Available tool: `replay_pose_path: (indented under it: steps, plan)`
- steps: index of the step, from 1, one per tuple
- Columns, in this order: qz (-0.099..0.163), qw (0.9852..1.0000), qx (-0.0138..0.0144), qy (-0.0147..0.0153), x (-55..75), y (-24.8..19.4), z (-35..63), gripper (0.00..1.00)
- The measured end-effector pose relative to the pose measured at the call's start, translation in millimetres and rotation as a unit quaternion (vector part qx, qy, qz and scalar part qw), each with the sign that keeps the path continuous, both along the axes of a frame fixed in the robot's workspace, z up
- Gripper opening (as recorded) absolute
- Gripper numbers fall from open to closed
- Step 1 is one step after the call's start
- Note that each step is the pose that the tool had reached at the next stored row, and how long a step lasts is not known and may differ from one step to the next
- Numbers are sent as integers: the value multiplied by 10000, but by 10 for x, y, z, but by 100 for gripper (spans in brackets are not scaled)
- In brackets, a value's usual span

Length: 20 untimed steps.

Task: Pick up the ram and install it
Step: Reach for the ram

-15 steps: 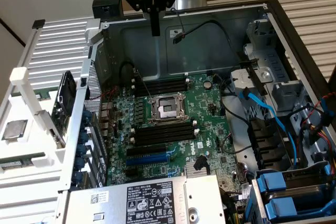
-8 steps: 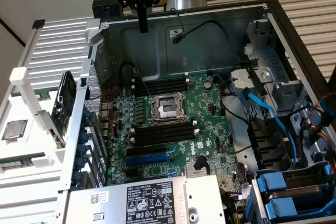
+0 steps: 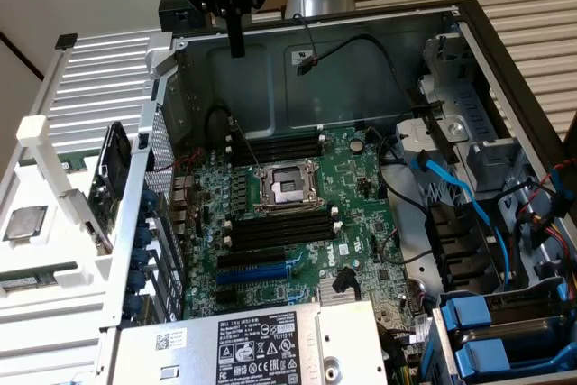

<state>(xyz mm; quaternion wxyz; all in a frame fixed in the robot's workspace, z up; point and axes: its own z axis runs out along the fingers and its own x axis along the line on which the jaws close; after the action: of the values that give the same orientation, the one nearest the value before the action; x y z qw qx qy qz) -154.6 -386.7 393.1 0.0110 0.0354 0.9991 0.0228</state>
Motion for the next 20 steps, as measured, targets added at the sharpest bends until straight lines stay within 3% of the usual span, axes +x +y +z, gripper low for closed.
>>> replay_pose_path:
  steps: [8, 12, 13, 20]
  plan:
    - [0, 10000, 0, -44, -340, 0, -1, 11]
    - [1, 10000, 1, -41, -510, 0, -1, 11]
    - [2, 10000, 1, -24, -640, 1, -1, 11]
    - [6, 10000, 1, -11, -1001, 0, -2, 11]
